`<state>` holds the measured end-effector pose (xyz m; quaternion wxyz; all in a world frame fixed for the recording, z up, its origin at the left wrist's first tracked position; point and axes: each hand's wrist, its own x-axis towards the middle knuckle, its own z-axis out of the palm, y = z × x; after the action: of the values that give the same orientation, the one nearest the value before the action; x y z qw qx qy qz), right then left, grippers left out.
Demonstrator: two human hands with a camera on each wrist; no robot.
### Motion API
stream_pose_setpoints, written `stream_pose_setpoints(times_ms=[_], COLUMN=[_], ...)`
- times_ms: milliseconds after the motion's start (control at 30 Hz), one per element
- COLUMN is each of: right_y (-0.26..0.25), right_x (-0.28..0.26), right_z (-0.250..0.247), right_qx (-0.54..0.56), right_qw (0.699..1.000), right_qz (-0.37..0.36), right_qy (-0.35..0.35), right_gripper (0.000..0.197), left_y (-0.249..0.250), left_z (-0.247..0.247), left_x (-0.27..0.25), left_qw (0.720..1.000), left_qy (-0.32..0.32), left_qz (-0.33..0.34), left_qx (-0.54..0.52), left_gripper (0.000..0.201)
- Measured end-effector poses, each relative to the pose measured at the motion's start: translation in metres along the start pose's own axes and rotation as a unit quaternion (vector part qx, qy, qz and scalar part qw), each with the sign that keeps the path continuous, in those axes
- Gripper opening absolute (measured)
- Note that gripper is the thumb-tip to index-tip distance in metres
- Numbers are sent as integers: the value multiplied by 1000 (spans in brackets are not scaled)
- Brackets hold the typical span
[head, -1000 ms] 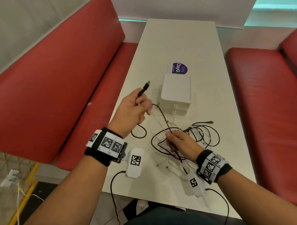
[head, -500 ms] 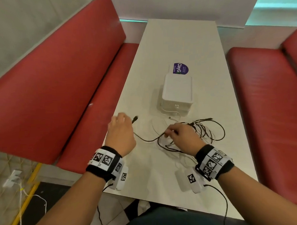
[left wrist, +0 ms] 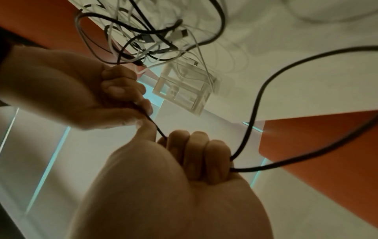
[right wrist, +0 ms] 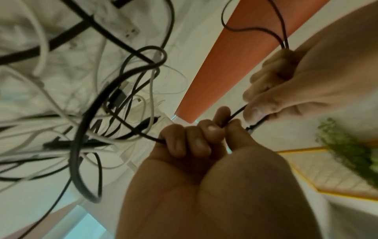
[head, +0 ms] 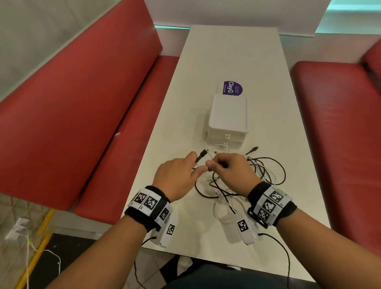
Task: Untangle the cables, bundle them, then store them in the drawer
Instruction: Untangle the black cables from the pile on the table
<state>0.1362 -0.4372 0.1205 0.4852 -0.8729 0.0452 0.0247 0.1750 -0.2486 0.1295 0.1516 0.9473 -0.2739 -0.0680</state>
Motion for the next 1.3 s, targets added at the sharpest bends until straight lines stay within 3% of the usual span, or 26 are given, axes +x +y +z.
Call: stream_pose_setpoints(times_ms=[67, 200, 267, 333, 400, 533, 600, 667, 700, 767, 833, 900, 1000, 1067, 1100, 1200, 1300], right_y=[5, 14, 17, 15, 10, 18, 29, 32, 31, 26, 21, 13, -1, -5, -2, 21, 38], right_x=[-3, -6, -6, -6, -7, -7, -5, -5, -4, -3, 1, 3, 1, 1, -1, -6, -14], right_z=[-2, -8, -9, -12, -13, -11, -12, -13, -12, -9, -1, 8, 15, 14, 12, 4, -5], right_qx=[-36, -115, -144, -133, -123, -202, -209, -159, -136, -143, -232, -294, -212, -130, -104, -98, -48], right_qw=[998, 986, 985, 989, 989, 978, 977, 983, 986, 983, 963, 945, 969, 986, 991, 995, 998], right_qz=[-2, 3, -18, -49, -77, -43, 3, 12, 6, 0, 7, -4, -77, -86, -70, 22, 33], right_qy=[-48, -122, -92, -42, -21, -17, -46, -86, -97, -116, -136, -140, -98, -55, -42, -12, -37], right_gripper=[27, 34, 29, 23, 20, 22, 22, 21, 21, 28, 34, 34, 27, 18, 18, 48, 46], left_y=[-5, -17, -21, -26, -32, -34, -34, -33, -31, -27, -17, -2, 20, 24, 23, 8, -8], left_z=[-3, -8, -6, -1, 3, -6, -14, -18, -18, -9, -3, 1, 5, 8, 6, -10, -24], left_x=[3, 1, -3, -8, -12, -12, -11, -10, -11, -13, -12, -9, -7, -6, -6, -4, -3], left_qw=[999, 997, 999, 997, 991, 987, 985, 986, 986, 989, 996, 998, 992, 987, 991, 999, 998], left_qy=[25, 76, 32, -53, -91, -6, 31, 20, 8, 12, 47, 15, -80, -89, -71, 26, 51], left_qz=[-8, -14, 11, 26, 2, -72, -105, -126, -119, -71, 4, 57, 20, -2, -6, -14, -37], left_qx=[28, -15, -5, 52, 99, 146, 134, 110, 117, 131, 70, 6, -99, -137, -116, -12, -1], left_gripper=[34, 32, 30, 26, 27, 31, 24, 10, 10, 30, 43, 38, 15, 14, 15, 15, 37])
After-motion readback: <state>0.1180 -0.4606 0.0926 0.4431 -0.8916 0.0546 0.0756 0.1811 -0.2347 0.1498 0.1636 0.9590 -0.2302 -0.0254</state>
